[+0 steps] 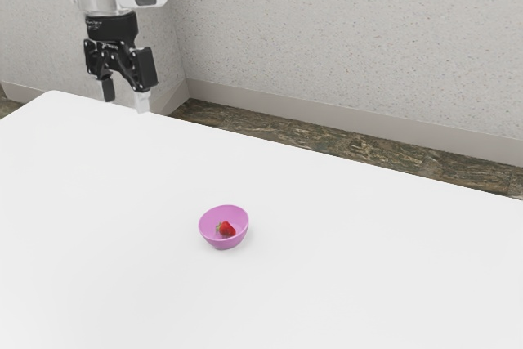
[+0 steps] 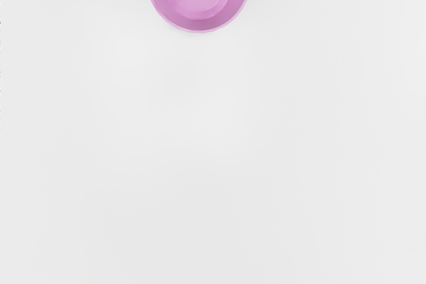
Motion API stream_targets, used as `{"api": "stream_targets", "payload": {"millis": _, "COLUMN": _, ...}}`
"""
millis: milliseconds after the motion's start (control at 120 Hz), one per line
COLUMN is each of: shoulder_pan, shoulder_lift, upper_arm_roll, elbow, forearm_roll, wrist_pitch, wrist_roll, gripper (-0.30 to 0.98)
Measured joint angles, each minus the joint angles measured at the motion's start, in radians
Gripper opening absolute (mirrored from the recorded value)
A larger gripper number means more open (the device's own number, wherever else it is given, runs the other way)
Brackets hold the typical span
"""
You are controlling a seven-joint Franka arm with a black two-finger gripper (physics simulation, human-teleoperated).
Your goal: Take strawberry from the bowl
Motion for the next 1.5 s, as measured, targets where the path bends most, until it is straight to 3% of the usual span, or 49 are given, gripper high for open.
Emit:
{"api": "stream_targets", "payload": {"millis": 300, "shoulder_pan": 0.001, "shoulder_lift": -0.055, "upper_arm_roll": -0.002, "elbow": -0.107, "forearm_roll": 0.004, "wrist_pitch": 0.069, "wrist_roll": 0.026, "gripper": 0.69}}
{"api": "stream_targets", "payload": {"millis": 500, "shoulder_pan": 0.006, "shoulder_lift": 0.023, "upper_arm_roll": 0.002, "elbow": -0.307, "forearm_roll": 0.008, "wrist_pitch": 0.224, "wrist_roll": 0.122, "gripper": 0.69}}
{"api": "stream_targets", "payload": {"millis": 1000, "shoulder_pan": -0.043, "shoulder_lift": 0.285, "upper_arm_roll": 0.000, "elbow": -0.353, "forearm_roll": 0.002, "wrist_pitch": 0.634, "wrist_roll": 0.485, "gripper": 0.69}}
{"api": "stream_targets", "payload": {"millis": 1250, "shoulder_pan": -0.054, "shoulder_lift": 0.333, "upper_arm_roll": -0.002, "elbow": -0.355, "forearm_roll": 0.000, "wrist_pitch": 0.739, "wrist_roll": 0.616, "gripper": 0.44}}
{"api": "stream_targets", "payload": {"millis": 1500, "shoulder_pan": -0.053, "shoulder_lift": 0.411, "upper_arm_roll": -0.004, "elbow": -0.356, "forearm_roll": -0.035, "wrist_pitch": 0.844, "wrist_roll": 0.719, "gripper": 0.37}}
